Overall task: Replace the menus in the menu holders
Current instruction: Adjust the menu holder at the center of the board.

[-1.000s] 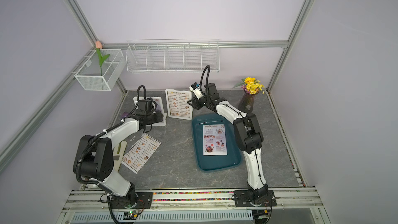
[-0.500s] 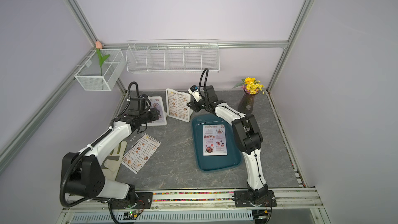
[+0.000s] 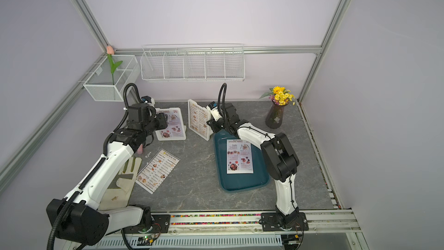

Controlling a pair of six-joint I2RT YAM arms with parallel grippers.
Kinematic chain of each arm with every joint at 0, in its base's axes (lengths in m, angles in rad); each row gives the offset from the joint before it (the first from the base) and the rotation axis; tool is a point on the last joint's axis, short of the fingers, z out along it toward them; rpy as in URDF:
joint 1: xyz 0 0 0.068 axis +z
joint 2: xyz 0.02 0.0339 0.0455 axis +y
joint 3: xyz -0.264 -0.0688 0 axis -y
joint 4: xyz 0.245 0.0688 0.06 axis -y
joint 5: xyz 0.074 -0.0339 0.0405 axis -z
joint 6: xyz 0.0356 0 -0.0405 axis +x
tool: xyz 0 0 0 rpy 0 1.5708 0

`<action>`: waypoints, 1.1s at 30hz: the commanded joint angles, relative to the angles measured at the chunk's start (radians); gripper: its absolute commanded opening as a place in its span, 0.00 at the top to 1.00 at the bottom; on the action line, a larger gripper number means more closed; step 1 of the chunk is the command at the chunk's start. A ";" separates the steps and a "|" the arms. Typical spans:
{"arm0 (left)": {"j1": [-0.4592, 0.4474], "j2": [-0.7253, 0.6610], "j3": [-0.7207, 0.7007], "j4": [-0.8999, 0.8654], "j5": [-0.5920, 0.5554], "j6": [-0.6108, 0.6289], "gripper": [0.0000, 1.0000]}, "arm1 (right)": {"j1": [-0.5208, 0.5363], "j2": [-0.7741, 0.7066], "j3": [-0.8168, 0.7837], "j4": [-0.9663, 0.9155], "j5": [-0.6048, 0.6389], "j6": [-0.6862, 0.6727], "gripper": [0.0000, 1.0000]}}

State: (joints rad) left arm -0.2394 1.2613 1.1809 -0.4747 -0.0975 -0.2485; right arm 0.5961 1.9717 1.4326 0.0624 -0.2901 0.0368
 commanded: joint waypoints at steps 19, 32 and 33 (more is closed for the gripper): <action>0.006 -0.063 0.031 -0.042 0.037 0.033 0.49 | 0.269 -0.319 -0.281 -0.062 0.474 0.253 0.87; -0.014 -0.058 0.012 -0.035 0.056 0.027 0.49 | 0.367 -0.405 -0.365 -0.158 0.531 0.355 0.78; -0.016 -0.059 0.010 -0.035 0.058 0.025 0.49 | 0.368 -0.414 -0.366 -0.168 0.532 0.353 0.77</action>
State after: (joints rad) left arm -0.2459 1.2133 1.1931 -0.5072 -0.0509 -0.2222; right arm 0.9592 1.5948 1.0821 -0.0666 0.2138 0.3576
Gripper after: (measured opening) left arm 0.507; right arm 0.220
